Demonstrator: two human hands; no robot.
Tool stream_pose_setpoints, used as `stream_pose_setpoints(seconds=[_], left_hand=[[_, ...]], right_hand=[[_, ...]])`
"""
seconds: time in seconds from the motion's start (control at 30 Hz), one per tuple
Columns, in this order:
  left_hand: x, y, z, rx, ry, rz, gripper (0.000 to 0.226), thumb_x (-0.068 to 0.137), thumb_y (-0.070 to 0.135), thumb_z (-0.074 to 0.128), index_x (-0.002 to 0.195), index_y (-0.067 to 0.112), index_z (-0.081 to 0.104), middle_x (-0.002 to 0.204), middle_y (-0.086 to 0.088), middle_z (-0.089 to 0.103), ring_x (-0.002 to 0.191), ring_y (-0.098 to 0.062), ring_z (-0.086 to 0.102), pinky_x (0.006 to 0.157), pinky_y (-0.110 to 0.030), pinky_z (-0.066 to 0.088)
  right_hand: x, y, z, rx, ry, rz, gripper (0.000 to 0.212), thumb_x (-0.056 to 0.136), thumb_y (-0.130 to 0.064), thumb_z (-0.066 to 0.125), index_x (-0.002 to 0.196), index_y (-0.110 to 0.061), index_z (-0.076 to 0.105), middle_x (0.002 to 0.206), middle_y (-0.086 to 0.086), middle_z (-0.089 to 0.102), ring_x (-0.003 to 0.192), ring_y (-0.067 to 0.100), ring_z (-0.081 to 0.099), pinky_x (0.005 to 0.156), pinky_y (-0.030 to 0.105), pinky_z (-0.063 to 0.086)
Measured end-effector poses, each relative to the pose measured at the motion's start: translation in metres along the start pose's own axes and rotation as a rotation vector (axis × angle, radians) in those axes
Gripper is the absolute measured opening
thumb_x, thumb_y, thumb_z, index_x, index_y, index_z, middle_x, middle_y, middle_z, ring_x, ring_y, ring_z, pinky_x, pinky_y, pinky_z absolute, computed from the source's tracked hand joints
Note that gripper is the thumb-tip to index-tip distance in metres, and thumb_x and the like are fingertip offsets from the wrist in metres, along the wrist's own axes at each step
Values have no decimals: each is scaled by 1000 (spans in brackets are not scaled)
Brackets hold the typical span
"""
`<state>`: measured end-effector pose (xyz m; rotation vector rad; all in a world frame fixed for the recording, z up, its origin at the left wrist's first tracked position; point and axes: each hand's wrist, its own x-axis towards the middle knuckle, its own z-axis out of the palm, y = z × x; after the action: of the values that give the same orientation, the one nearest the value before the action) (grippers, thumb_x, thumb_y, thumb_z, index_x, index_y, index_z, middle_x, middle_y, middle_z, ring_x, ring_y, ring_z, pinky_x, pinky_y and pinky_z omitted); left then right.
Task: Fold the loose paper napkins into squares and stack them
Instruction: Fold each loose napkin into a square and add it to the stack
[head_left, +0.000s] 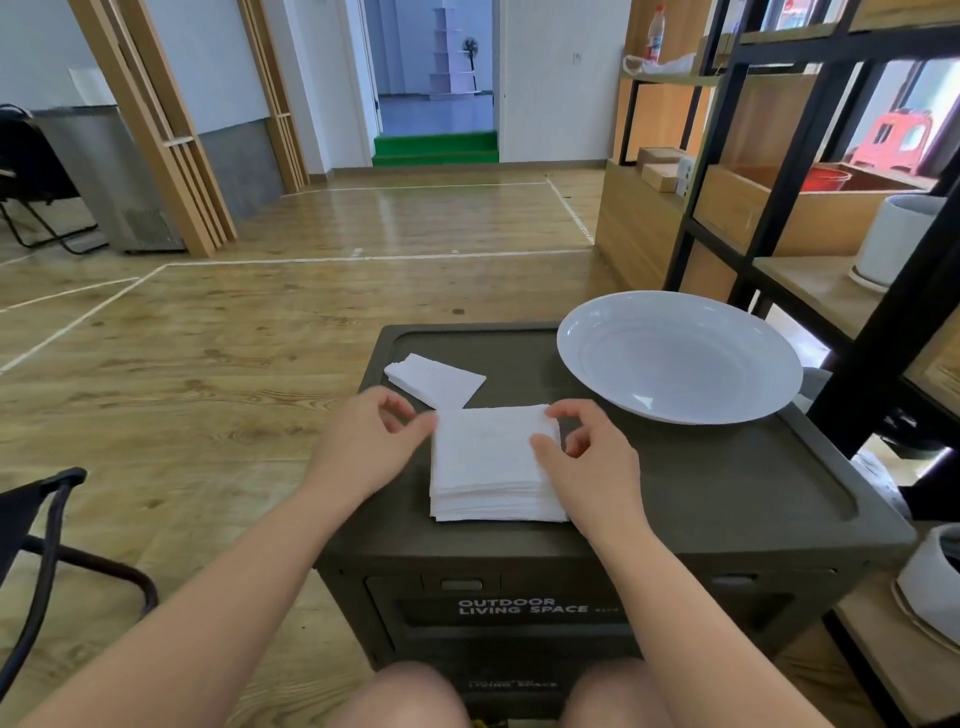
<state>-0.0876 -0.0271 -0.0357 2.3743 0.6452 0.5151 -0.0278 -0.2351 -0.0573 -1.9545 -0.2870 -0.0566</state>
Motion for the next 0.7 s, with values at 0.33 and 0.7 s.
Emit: stream_pose_setpoints(seconds=[0.33,0.7], left_hand=[[96,-15,25,258,38,-178,45,83,52,57,108,16,66,116,-9,62,116,-27,49,101,-37,36],[64,50,-6,-98,85,144,12,86,28,63,80,18,63,81,-9,67,69,-22,54,56,-29,38]], right_hand=[[-1,1,4,-132,-141,-22,14,88,-31,50,92,-38,62,69,-10,43,64,5,48,58,20,35],[-8,-10,-5,112,86,-69,18,88,-22,57,80,-37,65,68,-9,56,66,0,51,58,10,40]])
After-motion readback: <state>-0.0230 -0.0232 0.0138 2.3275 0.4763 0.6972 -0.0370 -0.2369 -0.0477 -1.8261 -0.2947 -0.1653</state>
